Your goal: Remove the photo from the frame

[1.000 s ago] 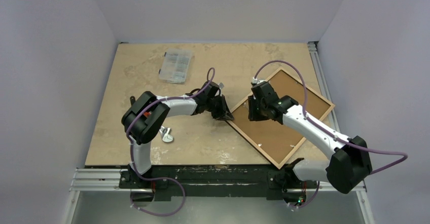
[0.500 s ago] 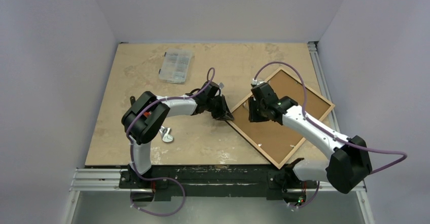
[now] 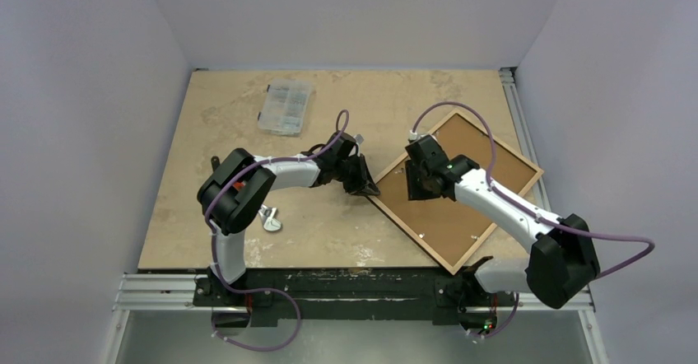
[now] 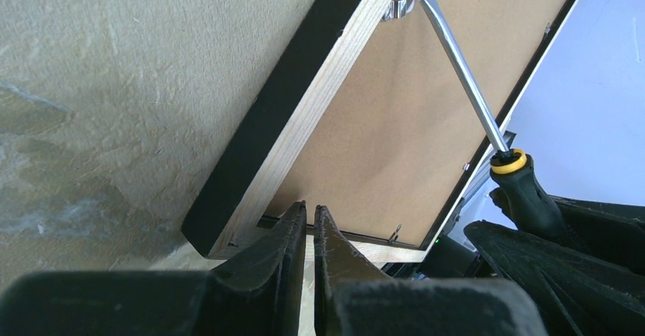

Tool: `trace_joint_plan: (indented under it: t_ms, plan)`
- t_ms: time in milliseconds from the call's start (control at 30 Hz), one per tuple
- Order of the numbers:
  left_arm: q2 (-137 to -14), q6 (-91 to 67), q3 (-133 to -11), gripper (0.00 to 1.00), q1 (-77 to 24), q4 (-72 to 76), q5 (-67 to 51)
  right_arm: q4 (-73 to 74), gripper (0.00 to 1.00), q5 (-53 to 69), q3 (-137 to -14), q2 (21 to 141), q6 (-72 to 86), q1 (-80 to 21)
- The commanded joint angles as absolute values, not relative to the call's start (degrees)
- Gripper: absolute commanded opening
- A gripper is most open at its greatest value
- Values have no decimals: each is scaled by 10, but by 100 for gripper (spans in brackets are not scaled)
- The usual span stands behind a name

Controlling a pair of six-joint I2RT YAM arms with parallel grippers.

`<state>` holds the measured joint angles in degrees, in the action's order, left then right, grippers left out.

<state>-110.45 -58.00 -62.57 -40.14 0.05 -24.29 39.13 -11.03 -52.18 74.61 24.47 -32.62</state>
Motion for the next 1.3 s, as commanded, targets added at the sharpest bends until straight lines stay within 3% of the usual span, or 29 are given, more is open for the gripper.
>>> trace_joint_plan:
  t_ms: [0, 300, 433, 600, 800, 967, 1100, 1267]
  plan:
    - [-1086, -555, -634, 10, -401, -26, -238, 404, 0, -128, -551, 723, 256, -325]
    - [-1030, -446, -702, 50, -405, -99, -171, 439, 0, -238, -576, 630, 302, -326]
    - [-1053, -371, -772, 60, -412, -173, -98, 457, 0, -282, -569, 581, 322, -325]
    - [-1118, -305, -854, 61, -421, -231, -33, 463, 0, -276, -567, 551, 327, -294]
    - [-1164, -298, -875, 64, -430, -227, -71, 389, 0, -107, -562, 577, 278, -160]
    - [-1184, -305, -873, 63, -445, -229, -87, 335, 0, -41, -573, 649, 275, -109]
    - [-1184, -308, -851, 55, -448, -226, -89, 299, 0, -21, -579, 694, 279, -82]
    - [-1160, -322, -795, 38, -449, -214, -63, 269, 0, -2, -588, 745, 278, -50]
